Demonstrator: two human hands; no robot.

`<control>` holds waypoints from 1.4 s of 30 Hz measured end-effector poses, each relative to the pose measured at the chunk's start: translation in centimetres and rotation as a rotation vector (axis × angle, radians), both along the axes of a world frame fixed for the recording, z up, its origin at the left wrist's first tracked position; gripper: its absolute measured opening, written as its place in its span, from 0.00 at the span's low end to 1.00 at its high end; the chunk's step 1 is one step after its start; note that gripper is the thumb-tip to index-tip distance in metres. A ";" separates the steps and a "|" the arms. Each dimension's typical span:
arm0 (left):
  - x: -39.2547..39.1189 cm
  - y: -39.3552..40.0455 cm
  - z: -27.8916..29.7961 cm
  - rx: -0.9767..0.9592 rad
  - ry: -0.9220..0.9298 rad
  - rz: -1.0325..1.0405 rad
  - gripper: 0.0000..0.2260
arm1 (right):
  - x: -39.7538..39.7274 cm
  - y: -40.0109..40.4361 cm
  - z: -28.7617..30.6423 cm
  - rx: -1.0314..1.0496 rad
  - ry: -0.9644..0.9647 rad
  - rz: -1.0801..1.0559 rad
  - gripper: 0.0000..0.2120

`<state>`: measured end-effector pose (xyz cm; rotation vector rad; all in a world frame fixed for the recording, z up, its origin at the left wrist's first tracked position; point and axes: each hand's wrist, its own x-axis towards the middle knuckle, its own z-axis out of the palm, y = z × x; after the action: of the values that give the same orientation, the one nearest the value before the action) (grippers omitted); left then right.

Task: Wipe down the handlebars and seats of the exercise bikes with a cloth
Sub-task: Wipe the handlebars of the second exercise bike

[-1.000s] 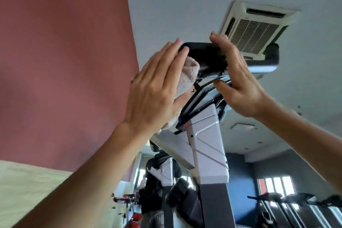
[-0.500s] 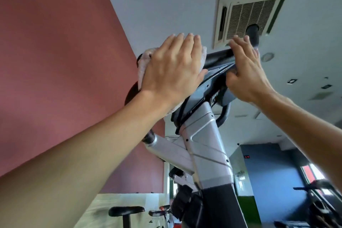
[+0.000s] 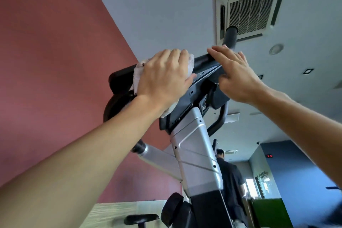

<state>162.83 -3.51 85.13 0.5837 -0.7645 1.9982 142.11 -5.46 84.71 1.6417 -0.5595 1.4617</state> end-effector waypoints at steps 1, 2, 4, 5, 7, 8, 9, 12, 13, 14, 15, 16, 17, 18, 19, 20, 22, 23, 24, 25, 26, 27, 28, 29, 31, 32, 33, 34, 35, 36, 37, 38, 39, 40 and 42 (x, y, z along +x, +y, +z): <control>-1.3 -0.1 0.6 0.005 0.017 0.013 0.20 | -0.1 0.0 0.0 -0.002 0.004 -0.002 0.40; -2.5 -0.2 1.2 0.015 0.021 0.013 0.19 | -0.2 0.0 0.1 -0.009 0.013 -0.005 0.40; -4.4 -0.1 1.9 0.069 -0.009 -0.013 0.19 | -0.4 0.0 0.1 -0.025 0.033 -0.002 0.42; -4.7 0.1 2.0 0.110 -0.029 -0.039 0.19 | -0.4 -0.1 0.1 -0.027 0.032 0.001 0.42; -4.1 0.5 1.5 0.128 -0.019 -0.036 0.20 | -0.5 0.0 0.3 -0.044 0.011 -0.011 0.41; -3.3 0.7 1.0 0.083 0.008 0.009 0.20 | -0.4 0.1 0.5 -0.056 0.006 -0.033 0.38; -2.4 0.8 0.4 0.031 0.045 0.058 0.19 | -0.3 0.1 0.9 -0.060 0.011 -0.055 0.33; -0.5 0.8 -0.8 0.008 0.086 0.115 0.19 | 0.2 0.3 1.8 -0.035 0.067 -0.116 0.26; -0.4 0.9 -1.1 0.042 0.101 0.113 0.19 | 0.2 0.3 2.0 -0.032 0.081 -0.131 0.26; -0.5 1.2 -1.4 0.089 0.124 0.101 0.19 | 0.3 0.4 2.2 -0.048 0.087 -0.142 0.25; -0.8 1.8 -1.6 0.133 0.142 0.087 0.19 | 0.4 0.4 2.4 -0.075 0.085 -0.147 0.24; -1.1 2.3 -1.8 0.181 0.153 0.072 0.19 | 0.5 0.5 2.6 -0.099 0.084 -0.160 0.22; -1.5 2.9 -1.9 0.244 0.161 0.043 0.18 | 0.5 0.6 2.9 -0.113 0.095 -0.181 0.21; -1.8 3.2 -1.8 0.300 0.167 0.009 0.17 | 0.4 0.8 3.0 -0.115 0.116 -0.198 0.20; -2.1 3.5 -1.6 0.336 0.173 -0.023 0.15 | 0.3 0.8 3.2 -0.109 0.136 -0.197 0.19; -2.4 3.9 -1.3 0.362 0.173 -0.060 0.14 | 0.2 1.0 3.3 -0.100 0.148 -0.181 0.19; -2.7 5.0 -0.9 0.413 0.193 -0.126 0.15 | 0.0 1.1 3.4 -0.092 0.159 -0.135 0.18; -2.6 5.3 -0.7 0.444 0.211 -0.147 0.16 | -0.1 1.1 3.4 -0.099 0.166 -0.119 0.18; -2.6 5.6 -0.6 0.476 0.230 -0.159 0.17 | -0.1 1.2 3.4 -0.115 0.175 -0.110 0.18; -2.6 6.0 -0.4 0.507 0.248 -0.158 0.18 | -0.1 1.2 3.5 -0.137 0.187 -0.114 0.18; -2.6 6.5 -0.2 0.550 0.269 -0.174 0.19 | -0.3 1.3 3.6 -0.158 0.205 -0.132 0.19; -2.6 7.0 0.1 0.602 0.279 -0.199 0.20 | -0.5 1.4 3.8 -0.167 0.221 -0.151 0.20; -2.4 7.3 0.3 0.677 0.283 -0.217 0.19 | -0.6 1.6 4.0 -0.162 0.234 -0.165 0.21; -2.2 7.6 0.4 0.751 0.282 -0.231 0.18 | -0.7 1.9 4.2 -0.142 0.246 -0.172 0.22; -1.9 8.5 0.7 0.935 0.280 -0.252 0.16 | -0.7 2.6 4.6 -0.063 0.268 -0.168 0.23; -1.7 9.1 1.2 1.032 0.302 -0.270 0.16 | -0.7 3.0 4.8 -0.016 0.276 -0.161 0.22; -1.6 9.6 1.9 1.115 0.329 -0.298 0.18 | -0.7 3.3 5.0 0.031 0.283 -0.153 0.21; -1.5 9.9 2.6 1.182 0.344 -0.328 0.19 | -0.7 3.6 5.1 0.074 0.289 -0.146 0.19; -1.4 10.0 3.4 1.236 0.353 -0.350 0.20 | -0.8 3.8 5.3 0.116 0.296 -0.140 0.17; -1.4 10.1 4.1 1.281 0.353 -0.364 0.20 | -0.8 4.1 5.5 0.160 0.302 -0.136 0.16; -1.2 10.1 4.7 1.317 0.349 -0.375 0.20 | -0.7 4.3 5.6 0.202 0.302 -0.134 0.15; -1.1 10.0 5.1 1.348 0.350 -0.390 0.20 | -0.7 4.5 5.9 0.238 0.303 -0.131 0.14; -1.0 9.8 5.4 1.390 0.358 -0.412 0.21 | -0.7 4.8 6.1 0.271 0.302 -0.128 0.15; -0.8 9.5 5.8 1.455 0.374 -0.452 0.21 | -0.7 5.0 6.3 0.305 0.300 -0.120 0.15; -0.6 9.0 6.9 1.583 0.437 -0.666 0.20 | -1.0 5.6 6.8 0.373 0.320 -0.097 0.16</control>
<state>162.18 5.47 92.06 1.3115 -1.8528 0.3068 141.14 0.15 91.50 2.0580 -0.7472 1.0357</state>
